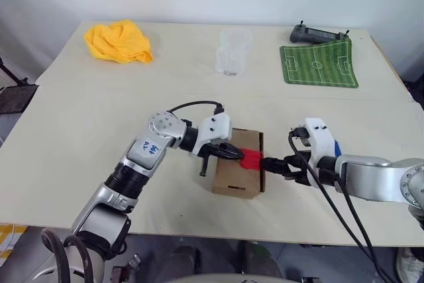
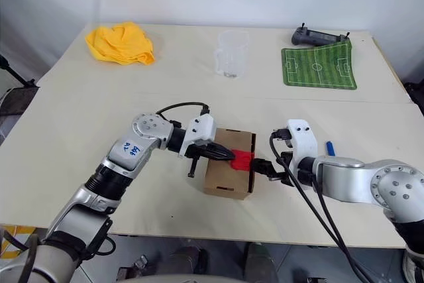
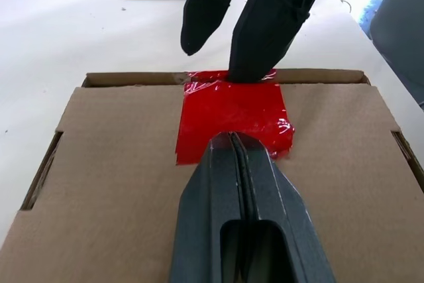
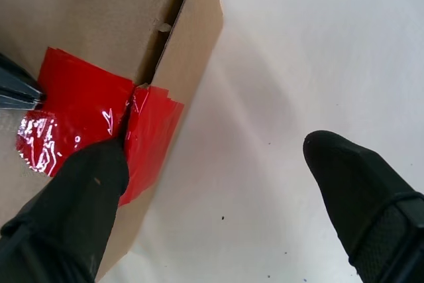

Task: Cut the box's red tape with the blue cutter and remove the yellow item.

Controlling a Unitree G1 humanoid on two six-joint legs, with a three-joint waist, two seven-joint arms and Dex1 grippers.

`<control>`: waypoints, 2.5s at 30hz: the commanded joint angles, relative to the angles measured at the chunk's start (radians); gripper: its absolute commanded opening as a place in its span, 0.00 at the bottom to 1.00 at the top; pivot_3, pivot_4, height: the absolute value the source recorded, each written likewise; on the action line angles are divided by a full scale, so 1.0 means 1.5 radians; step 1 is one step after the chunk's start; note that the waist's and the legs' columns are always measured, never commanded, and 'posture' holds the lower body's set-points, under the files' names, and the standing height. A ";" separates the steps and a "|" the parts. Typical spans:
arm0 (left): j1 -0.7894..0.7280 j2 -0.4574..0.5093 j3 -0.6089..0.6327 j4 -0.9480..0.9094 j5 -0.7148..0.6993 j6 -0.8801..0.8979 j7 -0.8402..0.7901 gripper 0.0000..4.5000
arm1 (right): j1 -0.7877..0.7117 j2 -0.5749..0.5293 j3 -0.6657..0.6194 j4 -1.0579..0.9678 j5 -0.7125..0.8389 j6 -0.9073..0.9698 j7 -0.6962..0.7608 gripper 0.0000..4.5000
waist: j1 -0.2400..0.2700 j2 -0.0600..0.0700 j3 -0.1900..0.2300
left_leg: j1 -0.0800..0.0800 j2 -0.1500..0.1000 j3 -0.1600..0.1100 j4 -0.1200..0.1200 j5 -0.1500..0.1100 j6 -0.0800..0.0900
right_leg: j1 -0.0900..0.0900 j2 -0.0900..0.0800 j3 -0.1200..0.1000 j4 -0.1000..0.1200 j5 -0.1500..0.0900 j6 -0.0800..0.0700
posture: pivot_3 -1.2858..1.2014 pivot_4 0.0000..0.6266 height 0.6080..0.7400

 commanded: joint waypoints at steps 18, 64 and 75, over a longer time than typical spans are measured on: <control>0.032 0.013 -0.030 -0.010 0.022 0.021 0.001 0.00 | 0.023 -0.048 -0.015 0.065 -0.077 0.080 0.070 1.00 | 0.004 0.000 0.000 | 0.000 0.000 -0.001 0.000 0.000 0.000 | 0.001 -0.001 -0.001 -0.002 0.000 0.000 | 0.52 0.24 1.00; 0.033 0.022 -0.022 -0.029 0.021 0.038 0.008 0.00 | 0.009 0.045 -0.035 -0.064 -0.497 0.178 0.271 1.00 | 0.002 -0.001 -0.001 | -0.001 0.000 -0.001 -0.001 0.000 0.000 | 0.000 0.000 0.000 -0.002 0.000 0.000 | 0.52 0.24 1.00; 0.030 0.023 -0.023 -0.028 0.021 0.037 0.006 0.00 | 0.052 0.102 -0.053 -0.055 -0.644 0.152 0.354 1.00 | 0.002 -0.001 -0.001 | 0.000 0.000 0.000 -0.001 0.000 0.000 | 0.000 0.000 0.000 -0.001 0.000 0.000 | 0.52 0.24 1.00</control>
